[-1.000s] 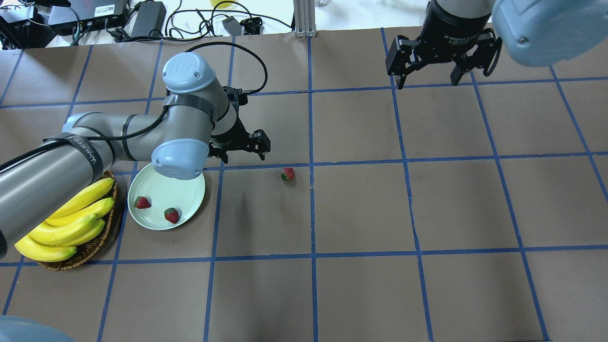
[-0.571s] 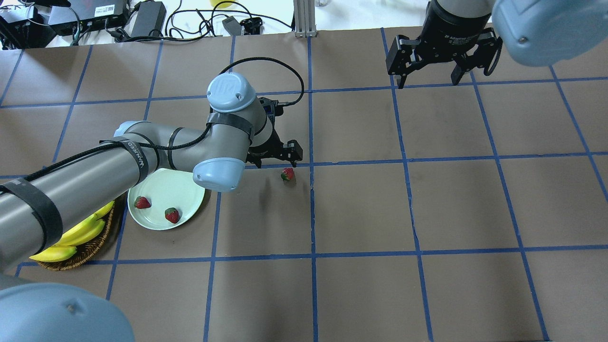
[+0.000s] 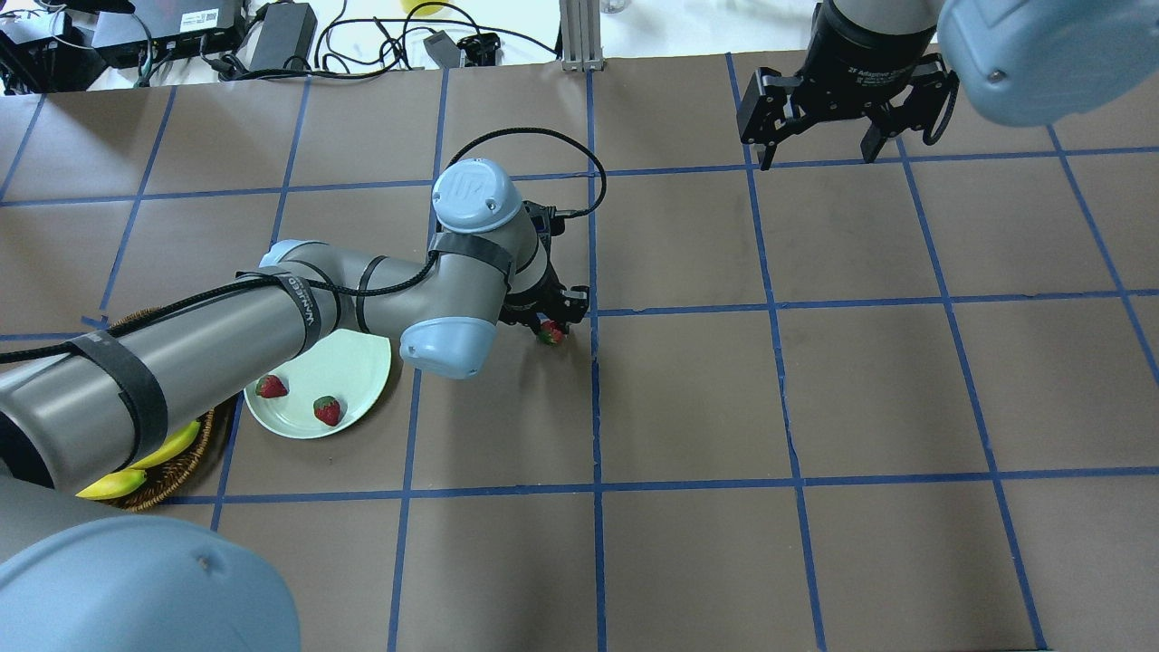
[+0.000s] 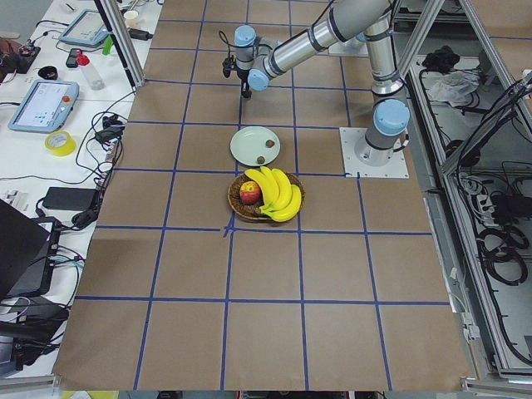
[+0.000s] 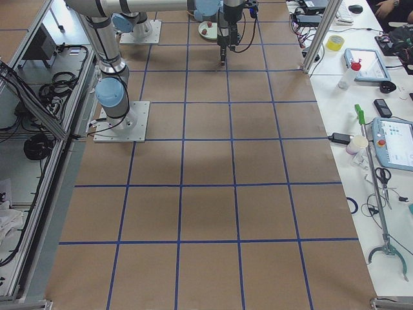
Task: Collect all strawberries into plate
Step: 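Move the left gripper back to the last strawberry and grasp it, then carry the strawberry onto the plate with the left gripper and release it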
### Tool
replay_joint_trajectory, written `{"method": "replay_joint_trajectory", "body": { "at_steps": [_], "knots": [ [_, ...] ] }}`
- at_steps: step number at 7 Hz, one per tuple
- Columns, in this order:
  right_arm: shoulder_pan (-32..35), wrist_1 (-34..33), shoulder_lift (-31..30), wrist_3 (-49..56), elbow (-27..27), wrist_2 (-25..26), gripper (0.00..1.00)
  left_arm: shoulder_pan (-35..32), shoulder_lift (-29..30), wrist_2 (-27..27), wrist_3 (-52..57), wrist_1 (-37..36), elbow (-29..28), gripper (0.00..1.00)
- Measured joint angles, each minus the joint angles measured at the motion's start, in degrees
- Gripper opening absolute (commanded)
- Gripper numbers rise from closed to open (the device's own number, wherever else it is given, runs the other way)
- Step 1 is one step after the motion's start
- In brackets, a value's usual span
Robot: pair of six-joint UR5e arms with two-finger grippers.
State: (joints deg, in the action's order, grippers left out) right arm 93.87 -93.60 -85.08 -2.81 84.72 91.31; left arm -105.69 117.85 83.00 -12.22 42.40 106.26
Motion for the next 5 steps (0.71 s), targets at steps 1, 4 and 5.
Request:
{"method": "replay_joint_trajectory", "body": {
  "at_steps": [1,4,5],
  "knots": [
    [0.0,0.0,0.0,0.0,0.0,0.0,1.0,-0.3,-0.1,-0.1,-0.7,0.1,0.0,0.05],
    [0.0,0.0,0.0,0.0,0.0,0.0,1.0,0.0,-2.4,1.8,-0.6,3.4,-0.9,0.0],
    [0.0,0.0,-0.1,0.0,0.0,0.0,1.0,1.6,-4.0,4.0,1.0,7.6,-2.3,0.0]
  ]
}}
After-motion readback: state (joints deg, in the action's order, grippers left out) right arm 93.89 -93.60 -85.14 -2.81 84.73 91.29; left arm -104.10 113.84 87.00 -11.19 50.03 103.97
